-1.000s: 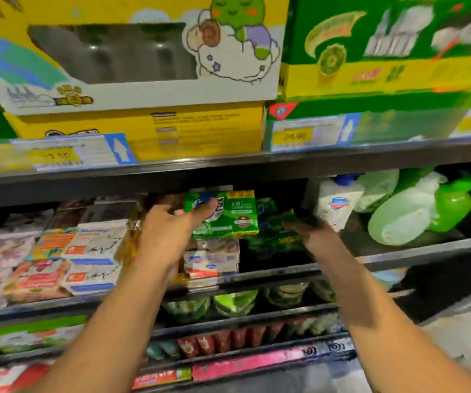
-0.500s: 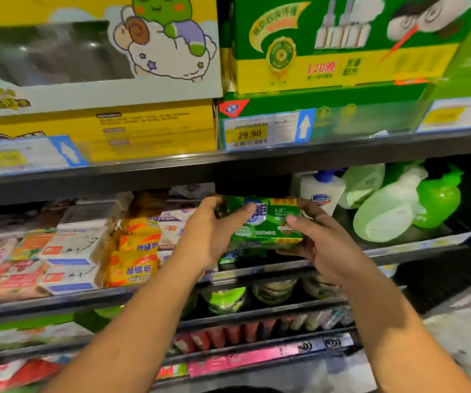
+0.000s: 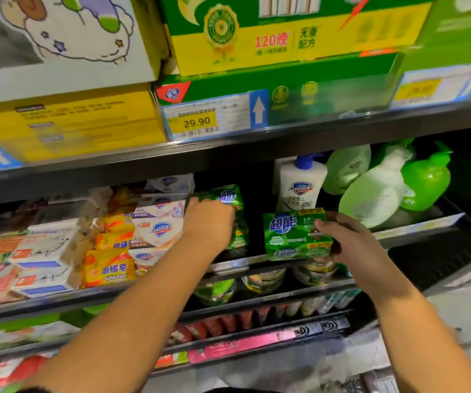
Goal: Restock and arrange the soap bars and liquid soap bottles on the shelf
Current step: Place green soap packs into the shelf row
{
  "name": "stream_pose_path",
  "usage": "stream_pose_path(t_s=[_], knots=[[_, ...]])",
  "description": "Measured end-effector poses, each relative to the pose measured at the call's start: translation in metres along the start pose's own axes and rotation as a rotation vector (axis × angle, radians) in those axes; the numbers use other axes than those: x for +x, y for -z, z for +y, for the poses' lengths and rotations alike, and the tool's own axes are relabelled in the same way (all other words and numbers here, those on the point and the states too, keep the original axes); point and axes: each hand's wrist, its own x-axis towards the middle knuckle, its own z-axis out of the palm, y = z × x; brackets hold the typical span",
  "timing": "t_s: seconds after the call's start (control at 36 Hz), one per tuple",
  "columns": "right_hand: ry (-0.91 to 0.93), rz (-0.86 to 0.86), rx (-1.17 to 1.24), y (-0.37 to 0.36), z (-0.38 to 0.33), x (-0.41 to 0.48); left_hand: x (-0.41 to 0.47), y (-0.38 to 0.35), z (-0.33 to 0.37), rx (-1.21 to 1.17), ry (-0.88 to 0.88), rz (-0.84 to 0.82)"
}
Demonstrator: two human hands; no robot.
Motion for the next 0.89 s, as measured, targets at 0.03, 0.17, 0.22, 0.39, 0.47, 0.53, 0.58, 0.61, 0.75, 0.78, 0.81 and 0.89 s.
stream_pose_path(t_s=[0.03,0.17,0.22,0.39,0.47,0.53,0.58,0.61,0.75,0.78,0.81,0.89], knots=[[0.000,0.007,-0.007,0.000,-0.001,0.002,0.003,0.001,-0.001,0.012,0.015,0.007],[-0.024,-0.020,-0.059,-0.014,-0.009,0.011,0.015,0.003,-0.008,-0.029,0.042,0.028],[-0.026,-0.037,-0.095,-0.023,-0.013,0.016,0.016,0.004,-0.013,-0.085,0.034,0.023],[-0.055,-0.099,-0.384,-0.052,-0.011,0.039,-0.010,0.003,-0.061,-0.273,0.106,0.079],[-0.079,-0.126,-0.498,-0.068,-0.006,0.041,-0.020,-0.007,-0.091,-0.358,0.206,0.060],[-0.045,-0.103,-0.587,-0.080,-0.003,0.042,-0.025,-0.013,-0.102,-0.469,0.259,0.017],[-0.005,-0.073,-0.812,-0.096,-0.001,0.035,-0.029,-0.016,-0.108,-0.637,0.349,-0.032],[0.009,-0.038,-0.928,-0.105,0.003,0.031,-0.031,-0.018,-0.110,-0.722,0.388,-0.022],[0.188,-0.127,-1.310,-0.123,0.014,0.031,-0.042,-0.031,-0.125,-1.044,0.508,0.114],[0.189,-0.062,-1.212,-0.128,0.011,0.029,-0.045,-0.033,-0.125,-1.112,0.517,0.126],[0.241,0.027,-1.129,-0.132,0.009,0.029,-0.047,-0.037,-0.124,-1.166,0.506,0.149],[0.420,0.088,-0.886,-0.162,0.005,0.022,-0.049,-0.042,-0.123,-1.310,0.496,0.166]])
